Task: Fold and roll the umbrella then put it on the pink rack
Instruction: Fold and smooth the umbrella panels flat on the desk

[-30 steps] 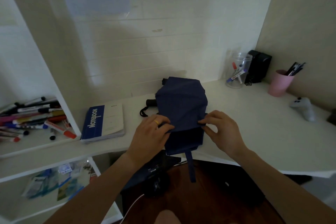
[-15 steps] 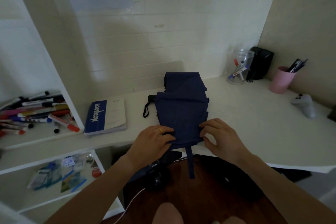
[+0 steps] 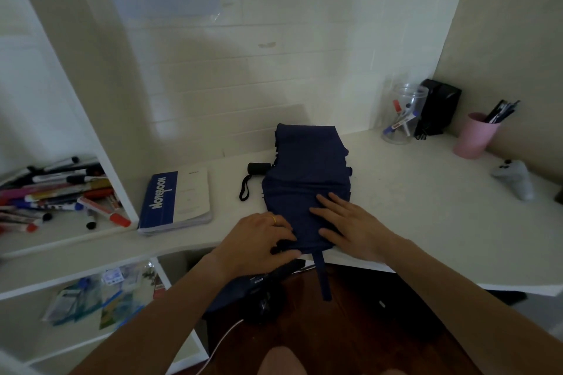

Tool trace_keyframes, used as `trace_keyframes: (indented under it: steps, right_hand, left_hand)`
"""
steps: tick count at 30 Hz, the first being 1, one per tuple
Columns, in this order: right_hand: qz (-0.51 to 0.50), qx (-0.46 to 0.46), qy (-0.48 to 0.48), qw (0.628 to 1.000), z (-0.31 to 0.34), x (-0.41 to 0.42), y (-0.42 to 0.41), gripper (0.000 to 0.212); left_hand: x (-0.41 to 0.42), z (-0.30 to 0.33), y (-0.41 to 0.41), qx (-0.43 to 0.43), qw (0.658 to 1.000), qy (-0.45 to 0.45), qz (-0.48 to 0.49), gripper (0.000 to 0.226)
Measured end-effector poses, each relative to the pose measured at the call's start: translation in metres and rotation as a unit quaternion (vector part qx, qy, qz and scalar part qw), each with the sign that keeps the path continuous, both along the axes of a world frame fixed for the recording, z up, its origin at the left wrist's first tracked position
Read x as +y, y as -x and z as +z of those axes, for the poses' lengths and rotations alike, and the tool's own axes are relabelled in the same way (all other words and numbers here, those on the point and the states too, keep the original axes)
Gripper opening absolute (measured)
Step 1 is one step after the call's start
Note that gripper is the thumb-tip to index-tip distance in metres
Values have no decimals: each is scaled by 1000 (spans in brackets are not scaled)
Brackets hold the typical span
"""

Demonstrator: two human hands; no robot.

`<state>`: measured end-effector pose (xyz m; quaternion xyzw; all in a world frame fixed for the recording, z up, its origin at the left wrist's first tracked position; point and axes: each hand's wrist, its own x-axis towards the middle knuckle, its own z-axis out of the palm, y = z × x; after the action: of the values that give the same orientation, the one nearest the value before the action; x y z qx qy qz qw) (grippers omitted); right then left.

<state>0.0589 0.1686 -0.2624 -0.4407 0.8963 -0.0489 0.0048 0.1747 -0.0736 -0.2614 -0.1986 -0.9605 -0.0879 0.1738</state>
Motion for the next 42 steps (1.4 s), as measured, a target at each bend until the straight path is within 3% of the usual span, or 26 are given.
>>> trace_keyframes:
  steps: [4, 6, 10, 22, 28, 30, 31, 33, 34, 37, 39, 42]
  right_hand:
    - [-3, -5, -2, 1000, -2, -1, 2, 85]
    - [-3, -2, -1, 1000, -2, -2, 2, 81]
    - [-6, 18, -17, 1000, -2, 1, 3, 72]
    - [-70, -56, -100, 991, -4, 1, 31, 77]
    - [-74, -89, -84, 990, 6, 0, 29, 79]
    - [-103, -109, -7, 989, 21, -1, 27, 72]
    - [-121, -92, 81, 985, 31, -2, 28, 57]
    - [-172, -27, 298, 938, 50, -7, 38, 21]
    - [-210, -14, 375, 903, 60, -11, 45, 14]
    - [-299, -137, 452, 829, 84, -27, 71, 31]
    - [-288, -237, 448, 812, 90, -40, 82, 47]
    - [-243, -308, 470, 791, 91, -51, 85, 54]
  left_hand:
    - [10, 16, 18, 17, 996, -84, 18, 45]
    - [9, 9, 31, 2, 1000, -24, 14, 49]
    - [0, -12, 38, -113, 988, 101, 34, 71]
    - [-20, -14, 58, -210, 969, 101, 79, 76]
    - [-27, -18, 58, -185, 976, 98, 62, 77]
    - [-27, -19, 58, -185, 976, 99, 60, 78]
    - [-27, -19, 58, -185, 976, 99, 60, 78]
    - [-27, -19, 57, -182, 976, 99, 59, 78]
    - [-27, -19, 56, -179, 977, 100, 59, 78]
    - [-26, -19, 56, -165, 979, 101, 58, 78]
    - [-26, -18, 55, -164, 980, 99, 58, 76]
    - [-26, -19, 54, -161, 981, 93, 61, 75]
